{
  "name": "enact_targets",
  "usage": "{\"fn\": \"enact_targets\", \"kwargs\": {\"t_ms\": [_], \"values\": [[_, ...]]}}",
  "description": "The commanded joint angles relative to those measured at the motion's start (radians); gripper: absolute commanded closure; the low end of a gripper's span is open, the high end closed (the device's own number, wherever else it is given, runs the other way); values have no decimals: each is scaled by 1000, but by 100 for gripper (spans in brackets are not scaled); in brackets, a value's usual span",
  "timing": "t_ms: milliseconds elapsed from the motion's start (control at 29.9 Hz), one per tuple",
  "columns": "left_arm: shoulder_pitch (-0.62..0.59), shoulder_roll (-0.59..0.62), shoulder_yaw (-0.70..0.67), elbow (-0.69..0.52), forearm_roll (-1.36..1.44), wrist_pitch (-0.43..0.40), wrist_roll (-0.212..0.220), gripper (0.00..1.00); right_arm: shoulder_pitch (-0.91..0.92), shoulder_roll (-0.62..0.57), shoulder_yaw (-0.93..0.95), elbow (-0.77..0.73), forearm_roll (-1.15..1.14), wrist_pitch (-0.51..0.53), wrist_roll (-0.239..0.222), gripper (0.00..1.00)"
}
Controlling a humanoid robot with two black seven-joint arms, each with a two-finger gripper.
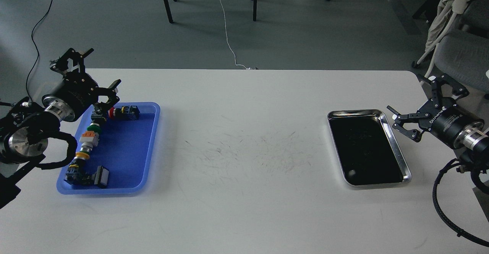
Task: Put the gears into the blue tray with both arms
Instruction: 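Move the right gripper toward the metal tray with the black mat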
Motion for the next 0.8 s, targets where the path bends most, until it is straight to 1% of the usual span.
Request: {"fn": "enact_targets", "kwargs": {"t_ms": [0, 167, 301, 367, 468, 534, 768], "values": [[0, -1, 0, 0, 2, -3, 6, 1, -3, 1, 0, 4, 3, -11, -2, 1], [-7, -1, -2, 9, 0, -3, 3, 1, -2, 1, 3, 3, 3, -14, 3, 1], [-7, -4, -34, 32, 0, -4, 3, 1, 3, 21, 9, 0, 3, -12, 10, 1], [-5, -4, -51, 50, 0, -10, 13, 1, 6, 25, 7, -2, 0, -12, 16, 1], [-8, -4, -53, 57, 2, -18, 24, 1, 8, 25, -2, -5, -1, -3, 42, 1], [-10, -4, -53, 57, 2, -22, 18, 1, 6, 25, -2, -5, -1, 0, 58, 1], [-7, -1, -43, 55, 26, -32, 18, 1, 6, 27, 3, -16, -5, 2, 59, 1]]}}
